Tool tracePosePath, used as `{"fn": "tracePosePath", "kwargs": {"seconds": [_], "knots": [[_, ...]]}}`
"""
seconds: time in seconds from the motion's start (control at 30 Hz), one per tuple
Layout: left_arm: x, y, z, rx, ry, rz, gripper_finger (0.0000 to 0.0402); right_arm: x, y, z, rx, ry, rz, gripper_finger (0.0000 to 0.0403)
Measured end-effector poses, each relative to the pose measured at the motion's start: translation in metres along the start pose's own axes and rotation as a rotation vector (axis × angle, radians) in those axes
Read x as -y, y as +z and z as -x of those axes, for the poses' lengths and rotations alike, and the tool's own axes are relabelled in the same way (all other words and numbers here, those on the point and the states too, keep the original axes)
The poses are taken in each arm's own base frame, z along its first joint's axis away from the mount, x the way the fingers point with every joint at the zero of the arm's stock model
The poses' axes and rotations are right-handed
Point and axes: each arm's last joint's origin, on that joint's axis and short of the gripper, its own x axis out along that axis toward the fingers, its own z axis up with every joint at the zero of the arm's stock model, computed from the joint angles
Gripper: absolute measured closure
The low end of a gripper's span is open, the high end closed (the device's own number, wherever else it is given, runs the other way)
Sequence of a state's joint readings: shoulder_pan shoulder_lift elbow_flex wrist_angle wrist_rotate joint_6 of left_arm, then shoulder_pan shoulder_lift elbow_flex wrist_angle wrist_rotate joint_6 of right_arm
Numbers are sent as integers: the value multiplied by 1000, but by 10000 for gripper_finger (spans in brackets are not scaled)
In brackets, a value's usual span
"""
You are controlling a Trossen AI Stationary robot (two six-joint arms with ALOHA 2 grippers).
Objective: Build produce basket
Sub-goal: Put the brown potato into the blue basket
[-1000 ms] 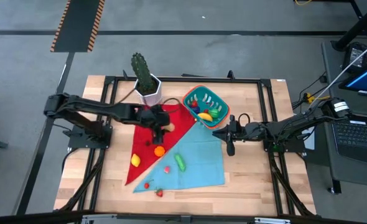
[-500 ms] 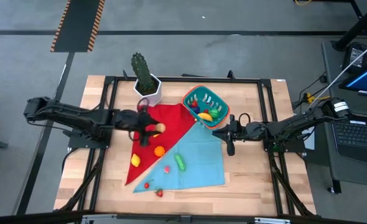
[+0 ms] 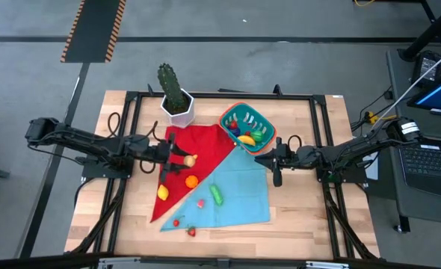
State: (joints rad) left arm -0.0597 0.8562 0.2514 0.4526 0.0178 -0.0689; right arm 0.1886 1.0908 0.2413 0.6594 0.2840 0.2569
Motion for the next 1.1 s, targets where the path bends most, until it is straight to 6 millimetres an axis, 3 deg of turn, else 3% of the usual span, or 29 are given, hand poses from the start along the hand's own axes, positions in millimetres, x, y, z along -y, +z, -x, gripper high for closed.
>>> {"fn": "tracePosePath", "kwargs": {"seconds": [0.13,0.33,0.77,1.1], "knots": [[-1,-1,0,10,34,4,221,0,0,0,4,1,-1,356],[-7,0,1,29,254,31,221,0,1,0,8,-2,-2,356],[-10,-2,-5,48,331,10,221,1,4,0,42,-29,-11,356],[-29,-4,-21,30,346,66,221,0,6,1,62,-23,-32,356]]}}
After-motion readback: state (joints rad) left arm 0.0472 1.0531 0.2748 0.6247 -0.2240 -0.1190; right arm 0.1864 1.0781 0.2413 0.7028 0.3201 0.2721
